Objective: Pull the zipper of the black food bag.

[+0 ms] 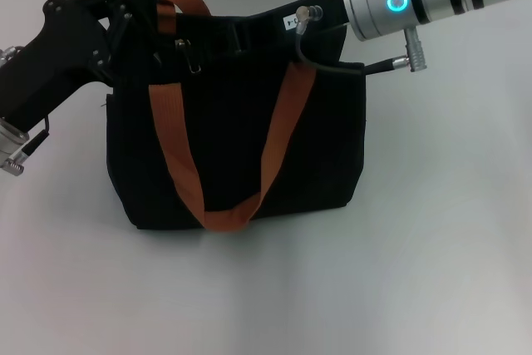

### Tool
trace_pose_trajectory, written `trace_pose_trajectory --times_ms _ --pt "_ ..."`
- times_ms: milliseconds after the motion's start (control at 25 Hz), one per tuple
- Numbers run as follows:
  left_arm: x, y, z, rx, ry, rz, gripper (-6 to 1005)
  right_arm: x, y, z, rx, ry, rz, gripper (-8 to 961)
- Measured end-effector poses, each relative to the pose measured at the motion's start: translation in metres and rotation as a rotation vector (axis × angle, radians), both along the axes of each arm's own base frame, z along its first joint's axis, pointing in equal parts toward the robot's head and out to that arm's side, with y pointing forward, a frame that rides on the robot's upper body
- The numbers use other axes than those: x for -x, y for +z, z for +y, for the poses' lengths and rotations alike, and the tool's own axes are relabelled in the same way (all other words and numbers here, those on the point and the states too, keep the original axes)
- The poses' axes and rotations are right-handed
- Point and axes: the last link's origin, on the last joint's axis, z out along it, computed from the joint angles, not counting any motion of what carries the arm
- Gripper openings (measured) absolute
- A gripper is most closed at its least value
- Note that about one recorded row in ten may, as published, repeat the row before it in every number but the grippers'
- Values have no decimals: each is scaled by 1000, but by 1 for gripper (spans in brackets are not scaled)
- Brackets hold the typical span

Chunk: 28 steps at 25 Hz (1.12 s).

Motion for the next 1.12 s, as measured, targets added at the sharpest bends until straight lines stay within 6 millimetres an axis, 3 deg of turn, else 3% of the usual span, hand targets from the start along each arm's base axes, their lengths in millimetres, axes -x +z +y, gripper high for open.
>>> trace_pose_trajectory --times_ms 1120 --pt "1 0 -1 -1 3 1 25 1 7 -3 -22 -18 -40 18"
